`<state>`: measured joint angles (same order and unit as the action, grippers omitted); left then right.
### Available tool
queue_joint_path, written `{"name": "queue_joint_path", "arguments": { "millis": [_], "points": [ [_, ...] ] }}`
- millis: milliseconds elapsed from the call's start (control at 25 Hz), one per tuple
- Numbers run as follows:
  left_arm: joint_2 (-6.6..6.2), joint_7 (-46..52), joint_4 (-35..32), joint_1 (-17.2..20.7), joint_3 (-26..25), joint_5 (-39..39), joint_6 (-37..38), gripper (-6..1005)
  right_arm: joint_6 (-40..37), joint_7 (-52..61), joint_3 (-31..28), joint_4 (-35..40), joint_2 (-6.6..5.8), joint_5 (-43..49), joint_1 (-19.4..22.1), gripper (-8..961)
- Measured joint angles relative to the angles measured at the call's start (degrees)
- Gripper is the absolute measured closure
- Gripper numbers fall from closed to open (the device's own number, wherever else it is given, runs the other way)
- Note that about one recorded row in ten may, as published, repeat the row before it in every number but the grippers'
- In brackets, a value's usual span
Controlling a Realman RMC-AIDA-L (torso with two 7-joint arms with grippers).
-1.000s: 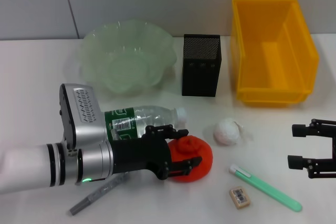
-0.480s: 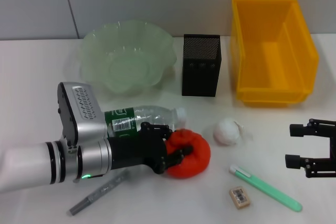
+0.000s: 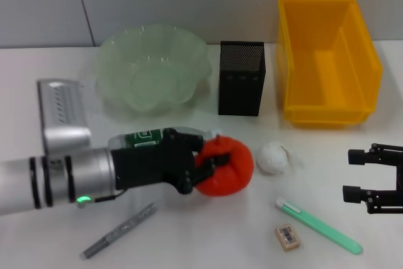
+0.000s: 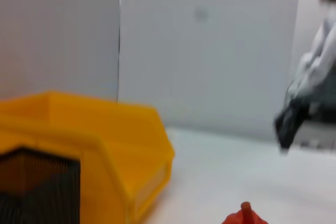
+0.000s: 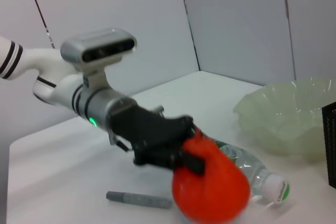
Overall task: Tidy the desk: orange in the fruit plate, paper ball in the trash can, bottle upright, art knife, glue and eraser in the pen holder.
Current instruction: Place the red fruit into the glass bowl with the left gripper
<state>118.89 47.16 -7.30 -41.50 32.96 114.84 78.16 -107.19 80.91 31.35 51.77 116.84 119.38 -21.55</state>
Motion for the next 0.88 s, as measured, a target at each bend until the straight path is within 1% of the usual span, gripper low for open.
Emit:
{"name": "queue_joint_path", "arguments": {
  "millis": [40, 120, 160, 200, 240, 280, 320, 360, 440, 480, 520, 560, 640, 680, 760, 880],
  "points": [
    [-0.01, 4.50, -4.31, 0.96, 0.00, -1.12, 5.18, 739, -0.08, 0.02, -0.02, 0.00, 0.02, -0.06, 0.04, 166],
    [-0.03, 5.42, -5.48, 1.20, 0.00, -1.64, 6.16, 762, -0.11, 0.03, -0.05, -0.15, 0.11, -0.10, 0.09, 166],
    [-0.06, 7.69, -7.84, 1.68, 0.04, -2.77, 8.13, 773, -0.08, 0.02, -0.06, -0.25, 0.18, -0.11, 0.09, 166],
    [-0.06, 7.69, -7.84, 1.68, 0.04, -2.77, 8.13, 783, 0.03, 0.00, -0.07, -0.36, 0.32, -0.12, 0.10, 166],
    [-0.13, 11.15, -12.17, 2.29, 0.06, -4.61, 9.72, 792, 0.07, -0.17, -0.07, -0.40, 0.44, -0.12, 0.10, 166],
    [-0.13, 11.15, -12.17, 2.29, 0.06, -4.61, 9.72, 802, 0.09, -0.34, -0.07, -0.44, 0.58, -0.12, 0.06, 166],
    [-0.14, 13.70, -14.96, 2.38, 0.04, -5.93, 9.29, 812, 0.10, -0.40, -0.07, -0.46, 0.67, -0.12, -0.01, 166],
    [-0.14, 14.83, -16.26, 2.39, 0.04, -6.65, 8.80, 819, 0.13, -0.51, -0.05, -0.50, 0.94, -0.12, -0.26, 166],
    [-0.14, 14.83, -16.26, 2.39, 0.04, -6.65, 8.80, 832, 0.14, -0.58, 0.02, -0.50, 1.07, -0.12, -0.34, 166],
    [-0.15, 18.71, -20.12, 1.81, 0.49, -9.31, 4.57, 839, 0.14, -0.63, 0.13, -0.49, 1.19, -0.12, -0.40, 166],
    [-0.15, 19.90, -20.97, 1.02, 0.62, -10.14, 1.70, 846, 0.14, -0.70, 0.26, -0.49, 1.29, -0.12, -0.47, 166],
    [-0.15, 20.56, -21.29, 0.39, 0.65, -10.53, -0.45, 853, 0.14, -0.85, 0.35, -0.49, 1.37, -0.12, -0.53, 166],
    [-0.15, 20.56, -21.29, 0.39, 0.65, -10.53, -0.45, 877, 0.14, -1.08, 0.43, -0.51, 1.62, -0.12, -0.64, 166],
    [-0.06, 21.05, -21.12, -1.61, 0.68, -10.92, -6.11, 889, 0.15, -1.16, 0.44, -0.51, 1.75, -0.12, -0.67, 166],
    [0.18, 21.08, -20.18, -3.38, 0.73, -10.99, -11.60, 906, 0.13, -1.20, 0.46, -0.50, 1.89, -0.12, -0.70, 166],
    [0.18, 21.08, -20.18, -3.38, 0.73, -10.99, -11.60, 931, 0.10, -1.23, 0.47, -0.50, 1.93, -0.12, -0.58, 167]
  ]
}}
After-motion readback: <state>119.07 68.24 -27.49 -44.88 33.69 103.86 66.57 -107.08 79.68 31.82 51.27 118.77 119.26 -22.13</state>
